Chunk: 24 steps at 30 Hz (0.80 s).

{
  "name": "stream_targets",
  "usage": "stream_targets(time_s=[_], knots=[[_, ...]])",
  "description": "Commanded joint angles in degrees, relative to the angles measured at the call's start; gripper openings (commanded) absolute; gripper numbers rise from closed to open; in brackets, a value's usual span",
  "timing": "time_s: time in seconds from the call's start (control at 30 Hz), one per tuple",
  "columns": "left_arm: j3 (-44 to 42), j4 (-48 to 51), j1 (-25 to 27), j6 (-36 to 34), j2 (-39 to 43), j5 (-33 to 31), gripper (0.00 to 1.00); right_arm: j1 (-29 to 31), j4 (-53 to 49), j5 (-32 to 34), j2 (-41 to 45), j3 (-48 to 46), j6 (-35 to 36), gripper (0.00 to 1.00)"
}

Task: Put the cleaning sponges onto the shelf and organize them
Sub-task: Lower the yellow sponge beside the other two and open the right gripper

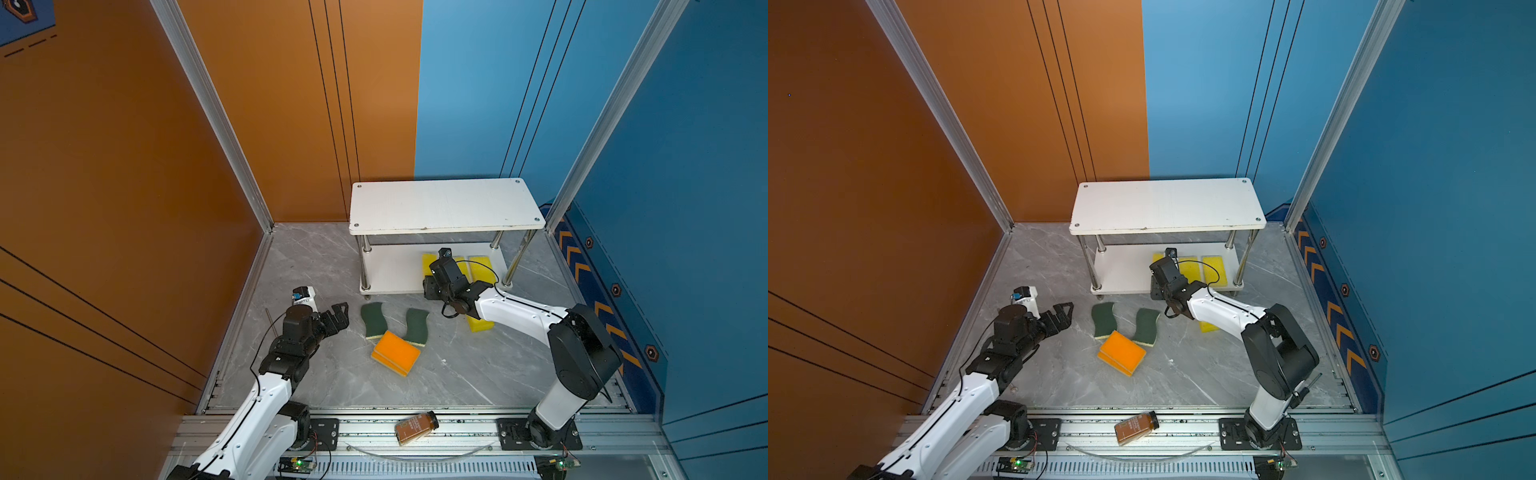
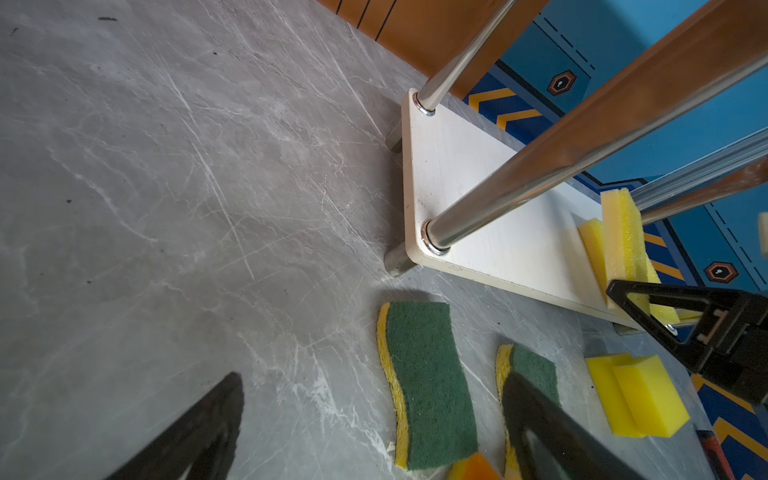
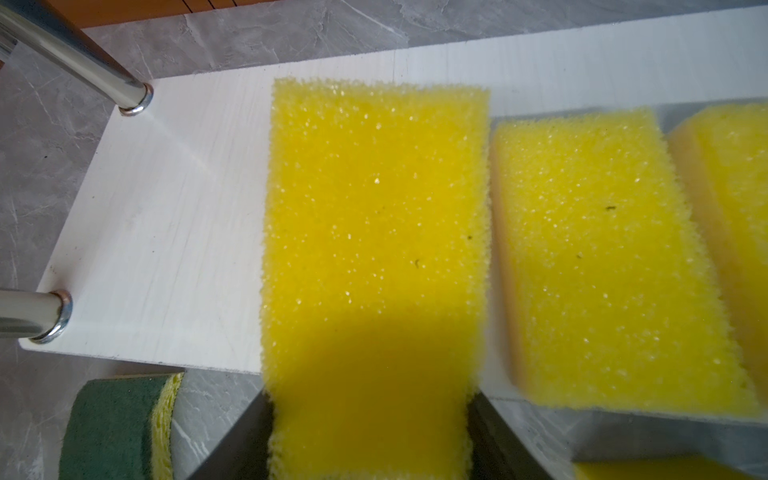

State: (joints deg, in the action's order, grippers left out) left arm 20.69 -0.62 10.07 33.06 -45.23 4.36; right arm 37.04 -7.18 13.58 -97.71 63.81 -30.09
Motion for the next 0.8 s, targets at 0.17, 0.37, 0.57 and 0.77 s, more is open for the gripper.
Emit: stream_targets(time_s=[0.17, 0.37, 0.57, 0.77], knots=[[1.17, -0.65, -0.88, -0.6, -1.77, -0.31, 0.98, -1.68, 0.19, 1.24, -2.03, 1.98, -0.68, 0.59], [1.73, -1.13, -0.92, -0.86, -3.07, -0.27, 0.98, -2.21, 0.08, 1.59, -2.81, 2.39, -0.24, 0.59], [2.36, -1.53, -0.93, -1.17, -4.35, -0.4, 0.98, -3.15, -0.08, 1.19, -3.6, 2.73, 0.02, 0.6], [2.71, -2.14, -1.01, -1.07, -5.63, -0.07, 0.98, -3.63, -0.21, 1.4, -3.98, 3.06, 0.47, 0.6]])
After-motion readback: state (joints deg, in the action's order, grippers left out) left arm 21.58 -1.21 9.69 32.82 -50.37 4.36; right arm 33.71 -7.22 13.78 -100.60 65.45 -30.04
